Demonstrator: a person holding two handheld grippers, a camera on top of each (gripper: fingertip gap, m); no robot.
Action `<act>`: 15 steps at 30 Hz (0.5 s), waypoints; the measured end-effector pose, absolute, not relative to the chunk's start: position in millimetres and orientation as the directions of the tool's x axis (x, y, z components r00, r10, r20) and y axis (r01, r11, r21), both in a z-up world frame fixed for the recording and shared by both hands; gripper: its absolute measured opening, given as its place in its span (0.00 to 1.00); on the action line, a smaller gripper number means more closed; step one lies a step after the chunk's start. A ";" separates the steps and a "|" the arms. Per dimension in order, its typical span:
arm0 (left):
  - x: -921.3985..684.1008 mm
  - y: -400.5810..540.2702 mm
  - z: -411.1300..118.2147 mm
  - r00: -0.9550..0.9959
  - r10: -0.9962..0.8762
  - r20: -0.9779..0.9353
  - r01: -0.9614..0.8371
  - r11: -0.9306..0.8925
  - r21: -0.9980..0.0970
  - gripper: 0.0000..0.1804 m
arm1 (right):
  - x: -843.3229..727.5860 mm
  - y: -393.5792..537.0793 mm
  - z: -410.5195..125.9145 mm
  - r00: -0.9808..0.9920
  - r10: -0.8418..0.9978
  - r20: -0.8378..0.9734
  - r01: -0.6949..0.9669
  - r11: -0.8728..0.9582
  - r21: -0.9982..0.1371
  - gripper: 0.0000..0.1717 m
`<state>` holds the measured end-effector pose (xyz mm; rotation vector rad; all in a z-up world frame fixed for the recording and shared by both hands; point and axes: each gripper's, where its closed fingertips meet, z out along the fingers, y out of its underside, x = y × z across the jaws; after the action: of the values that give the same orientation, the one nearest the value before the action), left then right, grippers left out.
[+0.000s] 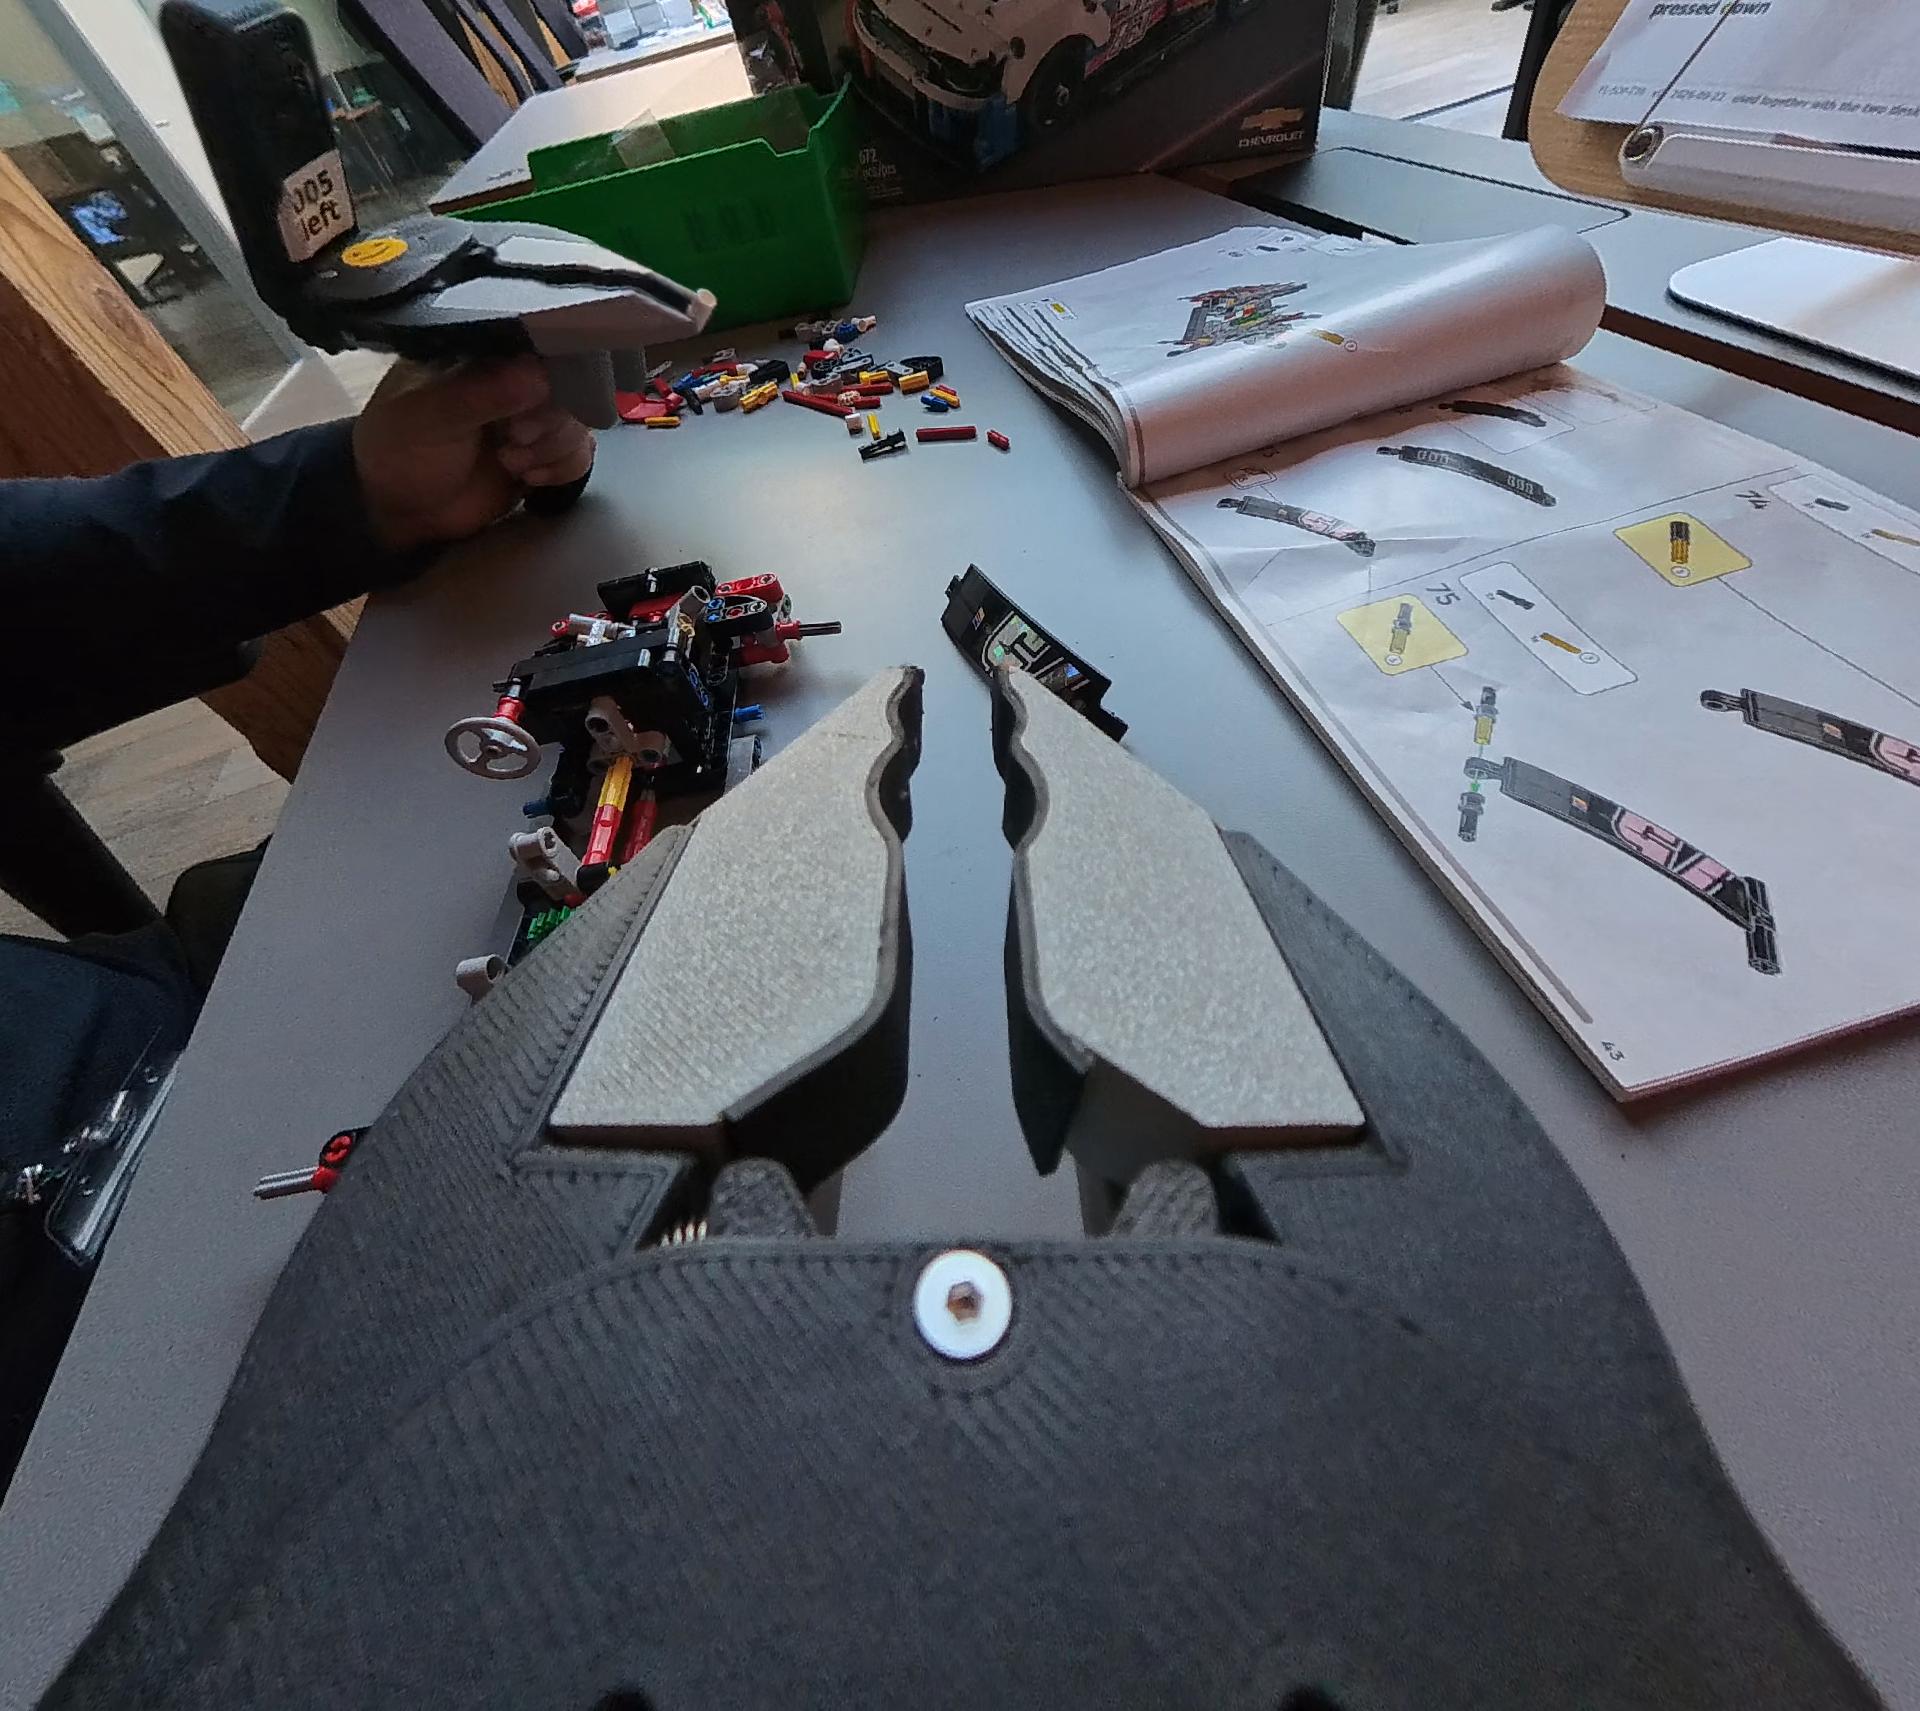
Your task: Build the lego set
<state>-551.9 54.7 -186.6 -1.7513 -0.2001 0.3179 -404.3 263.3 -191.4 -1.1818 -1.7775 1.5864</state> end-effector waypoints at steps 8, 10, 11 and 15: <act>-590.1 33.5 -246.9 0.905 0.425 -0.025 0.221 -0.519 -0.825 0.03 | -403.7 264.7 -191.0 -0.508 0.842 -0.183 0.282 -0.038 -0.959 0.06; -600.6 21.7 -258.3 0.892 0.448 -0.058 0.241 -0.579 -0.779 0.03 | -403.9 264.3 -191.6 -0.508 0.841 -0.183 0.284 -0.037 -0.958 0.06; -606.0 16.2 -262.2 0.885 0.460 -0.077 0.246 -0.600 -0.761 0.03 | -404.0 263.9 -192.2 -0.509 0.841 -0.185 0.287 -0.037 -0.957 0.06; -625.5 -0.7 -270.1 0.853 0.504 -0.134 0.264 -0.640 -0.722 0.03 | -404.7 261.5 -195.3 -0.514 0.837 -0.186 0.299 -0.029 -0.954 0.06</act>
<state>-625.5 -0.7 -270.1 -2.2896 -0.5548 0.4216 -404.7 261.5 -195.3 -1.1878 -1.7991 1.5688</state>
